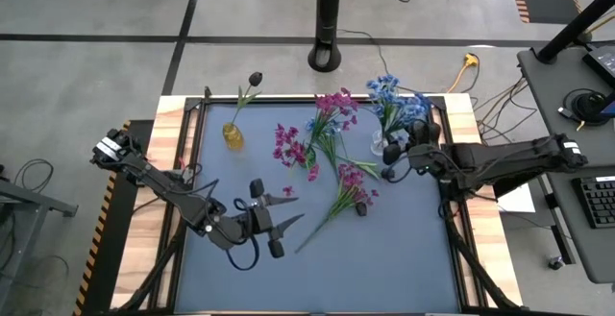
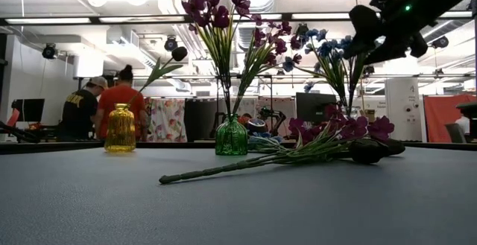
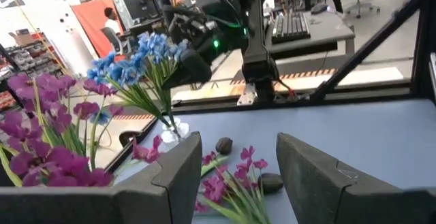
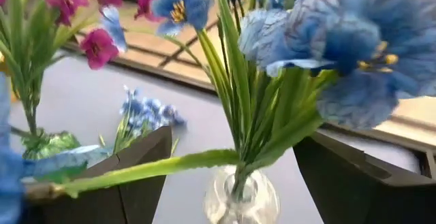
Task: Sort flowers into vase by color
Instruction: Put the bottom blue flowers into the transparent vase, then put the right black tulip into the yellow vase
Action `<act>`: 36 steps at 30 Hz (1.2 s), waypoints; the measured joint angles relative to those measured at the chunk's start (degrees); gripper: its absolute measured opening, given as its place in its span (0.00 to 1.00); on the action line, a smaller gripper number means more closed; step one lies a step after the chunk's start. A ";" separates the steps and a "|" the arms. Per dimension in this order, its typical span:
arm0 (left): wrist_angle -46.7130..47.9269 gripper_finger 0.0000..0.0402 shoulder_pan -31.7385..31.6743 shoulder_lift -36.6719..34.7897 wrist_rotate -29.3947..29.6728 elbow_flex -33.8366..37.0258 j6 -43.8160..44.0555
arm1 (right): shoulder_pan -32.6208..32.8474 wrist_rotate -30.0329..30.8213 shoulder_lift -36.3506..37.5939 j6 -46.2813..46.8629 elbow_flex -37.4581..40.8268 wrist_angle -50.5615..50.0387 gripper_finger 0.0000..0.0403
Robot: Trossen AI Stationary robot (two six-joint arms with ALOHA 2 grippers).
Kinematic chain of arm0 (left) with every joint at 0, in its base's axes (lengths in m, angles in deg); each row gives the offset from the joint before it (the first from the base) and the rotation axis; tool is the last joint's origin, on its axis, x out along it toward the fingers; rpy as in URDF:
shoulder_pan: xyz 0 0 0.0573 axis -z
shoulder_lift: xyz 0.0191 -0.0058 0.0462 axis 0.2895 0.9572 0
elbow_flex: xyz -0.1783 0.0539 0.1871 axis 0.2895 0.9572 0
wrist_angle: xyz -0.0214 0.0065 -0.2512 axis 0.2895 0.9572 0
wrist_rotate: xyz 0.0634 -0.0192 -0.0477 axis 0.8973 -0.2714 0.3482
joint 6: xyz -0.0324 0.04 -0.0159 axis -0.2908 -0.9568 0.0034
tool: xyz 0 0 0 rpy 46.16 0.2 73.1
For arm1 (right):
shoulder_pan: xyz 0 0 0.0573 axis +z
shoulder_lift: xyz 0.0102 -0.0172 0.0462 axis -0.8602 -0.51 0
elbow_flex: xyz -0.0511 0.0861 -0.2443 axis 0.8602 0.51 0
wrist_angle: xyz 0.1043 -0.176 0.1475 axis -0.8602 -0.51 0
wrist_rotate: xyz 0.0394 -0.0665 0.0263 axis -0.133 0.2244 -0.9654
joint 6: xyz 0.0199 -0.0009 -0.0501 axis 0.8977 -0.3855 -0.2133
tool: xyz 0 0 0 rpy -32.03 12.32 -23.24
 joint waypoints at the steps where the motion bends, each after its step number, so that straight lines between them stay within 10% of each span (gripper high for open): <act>1: 0.92 0.43 0.20 0.02 -0.01 0.00 0.37 | 0.00 -0.42 0.00 1.52 -0.73 -2.53 0.73; 36: 38.37 0.43 9.73 1.49 -10.55 -7.61 36.12 | 0.00 -25.85 0.09 13.47 -3.77 -14.88 0.73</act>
